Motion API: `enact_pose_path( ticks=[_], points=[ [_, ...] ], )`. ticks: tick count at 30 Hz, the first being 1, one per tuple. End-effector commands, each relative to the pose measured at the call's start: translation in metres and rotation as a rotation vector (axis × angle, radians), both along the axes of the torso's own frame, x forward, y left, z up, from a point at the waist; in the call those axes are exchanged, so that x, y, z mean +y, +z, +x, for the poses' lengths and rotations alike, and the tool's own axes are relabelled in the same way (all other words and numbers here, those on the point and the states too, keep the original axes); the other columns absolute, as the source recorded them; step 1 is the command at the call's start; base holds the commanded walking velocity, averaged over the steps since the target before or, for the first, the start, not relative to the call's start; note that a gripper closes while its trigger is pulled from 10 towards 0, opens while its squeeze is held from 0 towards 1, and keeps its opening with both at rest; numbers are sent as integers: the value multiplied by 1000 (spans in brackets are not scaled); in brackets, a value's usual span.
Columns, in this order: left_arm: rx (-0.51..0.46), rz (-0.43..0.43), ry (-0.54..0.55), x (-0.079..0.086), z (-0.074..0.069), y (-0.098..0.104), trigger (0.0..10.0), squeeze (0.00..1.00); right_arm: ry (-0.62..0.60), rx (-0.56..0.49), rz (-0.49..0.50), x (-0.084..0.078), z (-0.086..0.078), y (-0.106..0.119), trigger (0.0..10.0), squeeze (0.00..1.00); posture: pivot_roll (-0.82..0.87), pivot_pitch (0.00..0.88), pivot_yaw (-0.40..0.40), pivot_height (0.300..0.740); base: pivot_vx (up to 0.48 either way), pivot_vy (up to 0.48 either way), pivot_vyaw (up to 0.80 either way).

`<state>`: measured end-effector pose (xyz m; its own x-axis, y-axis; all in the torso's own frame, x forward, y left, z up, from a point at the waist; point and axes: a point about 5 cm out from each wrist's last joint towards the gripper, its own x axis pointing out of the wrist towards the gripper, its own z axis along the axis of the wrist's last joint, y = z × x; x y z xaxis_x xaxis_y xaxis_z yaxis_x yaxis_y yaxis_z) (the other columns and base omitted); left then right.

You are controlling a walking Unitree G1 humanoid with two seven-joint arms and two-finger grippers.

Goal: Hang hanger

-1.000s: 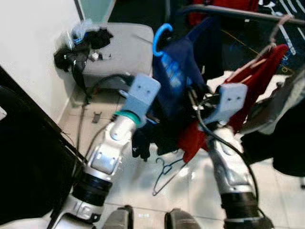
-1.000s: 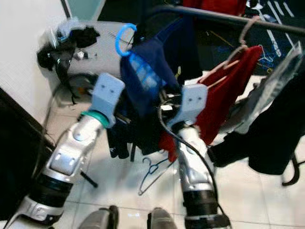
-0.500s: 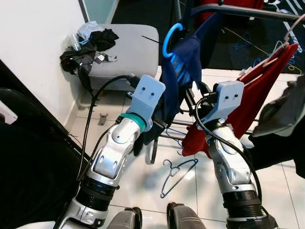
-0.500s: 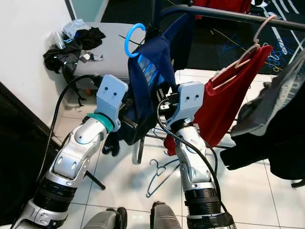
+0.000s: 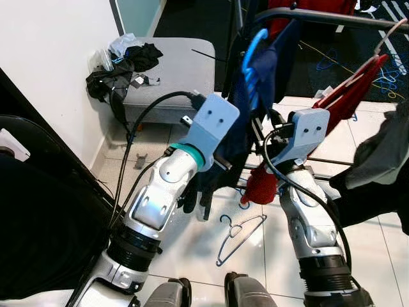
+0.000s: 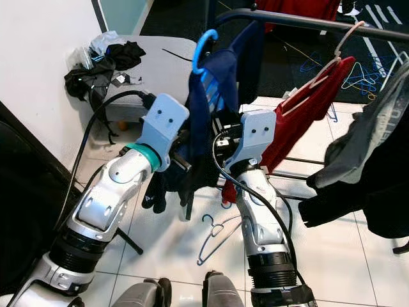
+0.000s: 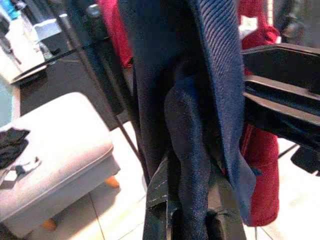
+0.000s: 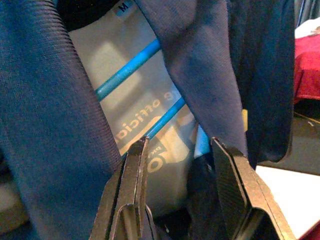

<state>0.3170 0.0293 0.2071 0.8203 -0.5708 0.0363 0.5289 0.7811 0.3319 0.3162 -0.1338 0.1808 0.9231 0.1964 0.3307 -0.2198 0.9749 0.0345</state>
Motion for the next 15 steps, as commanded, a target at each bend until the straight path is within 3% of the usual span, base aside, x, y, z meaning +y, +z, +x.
enact_pose_path(
  ticks=[1, 3, 6, 9, 15],
  points=[
    [-49, 28, -70, -12, -4, 9, 10000, 0, -29, 12, -4, -7, 1, -4, 10000, 0, -81, 100, 85, 740, 0, 0, 0],
    [-31, 79, -105, -21, -3, 5, 10000, 0, -95, 20, 19, -25, 5, -3, 10000, 0, -89, 105, 95, 740, 0, 0, 0],
    [-20, 91, -107, -23, -2, 3, 10000, 0, -116, 23, 31, -31, 6, -2, 10000, 0, -92, 106, 97, 740, 0, 0, 0],
    [-20, 83, -34, -26, 10, -1, 10000, 0, -168, 47, 53, -47, 4, -4, 10000, 0, -105, 114, 102, 740, 0, 0, 0],
    [-25, 40, -11, -17, 9, -5, 10000, 0, -154, 52, 45, -45, 0, -6, 10000, 0, -102, 120, 100, 740, 0, 0, 0]
  ],
)
